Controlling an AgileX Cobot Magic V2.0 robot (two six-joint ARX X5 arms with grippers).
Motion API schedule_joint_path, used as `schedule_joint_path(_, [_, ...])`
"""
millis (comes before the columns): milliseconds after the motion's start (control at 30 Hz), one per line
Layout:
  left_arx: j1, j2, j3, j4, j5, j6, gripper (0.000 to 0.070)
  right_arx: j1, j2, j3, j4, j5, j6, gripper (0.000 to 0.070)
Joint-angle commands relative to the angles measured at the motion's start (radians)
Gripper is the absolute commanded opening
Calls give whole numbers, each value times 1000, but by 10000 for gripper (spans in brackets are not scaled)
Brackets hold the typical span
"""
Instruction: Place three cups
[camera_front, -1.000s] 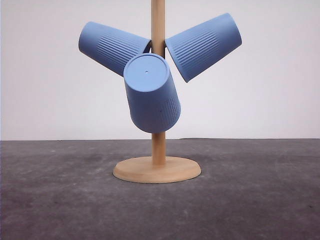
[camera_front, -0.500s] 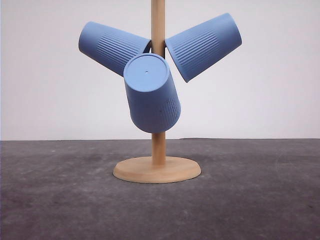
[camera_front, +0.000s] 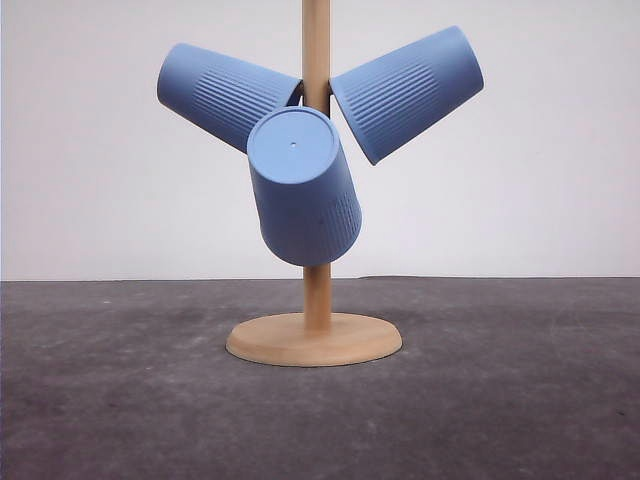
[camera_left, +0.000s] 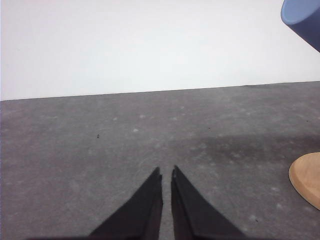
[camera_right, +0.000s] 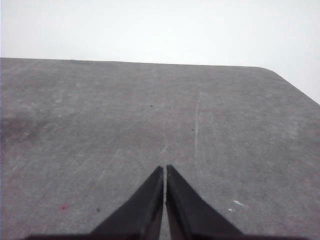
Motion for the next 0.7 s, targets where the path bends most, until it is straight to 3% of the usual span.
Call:
schedule_joint_path(0, [1, -2, -14, 8, -3, -2, 22, 1, 0, -2, 13, 1, -3, 4])
schedule_joint_path(667, [1, -2, -14, 8, -3, -2, 22, 1, 0, -2, 13, 1, -3, 4])
